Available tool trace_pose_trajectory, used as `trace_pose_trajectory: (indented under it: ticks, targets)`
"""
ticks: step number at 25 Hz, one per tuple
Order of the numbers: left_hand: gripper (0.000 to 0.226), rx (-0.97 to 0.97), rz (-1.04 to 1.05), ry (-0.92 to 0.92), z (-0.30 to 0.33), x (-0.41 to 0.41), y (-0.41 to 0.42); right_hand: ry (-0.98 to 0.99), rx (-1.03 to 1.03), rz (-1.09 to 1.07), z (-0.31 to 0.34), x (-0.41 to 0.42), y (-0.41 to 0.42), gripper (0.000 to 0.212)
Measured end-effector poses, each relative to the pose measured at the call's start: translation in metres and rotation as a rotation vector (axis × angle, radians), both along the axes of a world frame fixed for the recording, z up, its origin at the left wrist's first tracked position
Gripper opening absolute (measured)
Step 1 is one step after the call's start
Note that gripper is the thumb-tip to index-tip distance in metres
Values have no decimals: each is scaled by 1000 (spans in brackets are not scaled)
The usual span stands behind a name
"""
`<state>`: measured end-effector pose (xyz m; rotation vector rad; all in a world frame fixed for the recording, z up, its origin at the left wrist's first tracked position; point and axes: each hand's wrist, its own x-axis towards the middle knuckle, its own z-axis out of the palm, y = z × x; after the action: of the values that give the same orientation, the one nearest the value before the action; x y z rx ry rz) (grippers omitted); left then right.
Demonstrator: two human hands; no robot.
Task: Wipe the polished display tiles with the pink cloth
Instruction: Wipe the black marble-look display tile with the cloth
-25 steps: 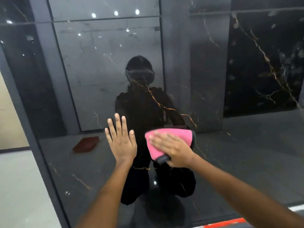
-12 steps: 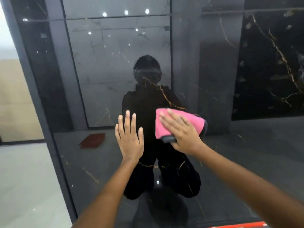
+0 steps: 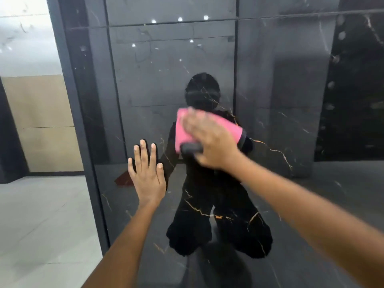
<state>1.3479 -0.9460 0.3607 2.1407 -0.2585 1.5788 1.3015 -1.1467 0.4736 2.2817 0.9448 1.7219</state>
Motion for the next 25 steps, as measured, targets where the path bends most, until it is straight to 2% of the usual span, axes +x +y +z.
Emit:
trace_pose_trajectory:
  ticks: [2, 4, 5, 6, 8, 9, 10, 11, 12, 14, 15, 16, 17, 19, 20, 21, 22, 24, 25]
  targets:
    - [57, 0, -4, -4, 0, -1, 4, 214, -396, -67, -93, -22, -6, 83]
    - [57, 6, -4, 3, -1, -3, 2, 301, -648, -69, -117, -40, -34, 86]
    - [57, 9, -2, 2, -1, -3, 1, 230, -612, -32, -98, -35, -51, 86]
    - [58, 11, -1, -1, -2, -3, 1, 117, -430, -31, -64, -33, -64, 82]
    - [58, 11, 11, -4, -3, -1, 3, -38, 94, -69, 27, -32, -78, 66]
    - [58, 11, 18, -6, -4, 1, 2, -48, 304, -48, 55, -31, -74, 60]
    - [58, 11, 20, -8, -5, 1, 2, -63, 431, -39, 57, -26, -63, 58]
    - [58, 11, 17, -11, -6, 2, 2, -25, 399, -43, 37, -19, -48, 59]
    - [57, 13, 11, -16, -6, 2, 3, 65, 198, -45, -2, -14, -32, 64]
    - [56, 17, -3, -28, -5, 2, 4, 201, -464, -62, -69, -28, -12, 77]
    - [56, 17, -6, -30, -5, 1, 3, 206, -693, -91, -71, -31, -17, 79]
    - [56, 16, -6, -31, -6, 1, 3, 166, -770, -95, -50, -28, -25, 78]
    - [56, 15, -4, -31, -7, 1, 3, 113, -648, -110, -17, -25, -32, 75]
    - [56, 12, 3, -26, -7, 2, 3, 41, -122, -107, 51, -26, -37, 64]
    - [56, 14, 8, -30, -7, 3, 3, 10, 110, -100, 62, -27, -33, 62]
    - [56, 16, 6, -34, -7, 3, 3, 3, 212, -96, 51, -24, -25, 65]
    - [57, 18, -3, -38, -8, 3, 4, 53, 155, -83, 24, -19, -14, 70]
    - [57, 26, -14, -45, -8, 3, 5, 163, -404, -93, -42, -26, 2, 80]
    - [58, 30, -10, -47, -8, 3, 5, 209, -662, -118, -51, -31, -1, 80]
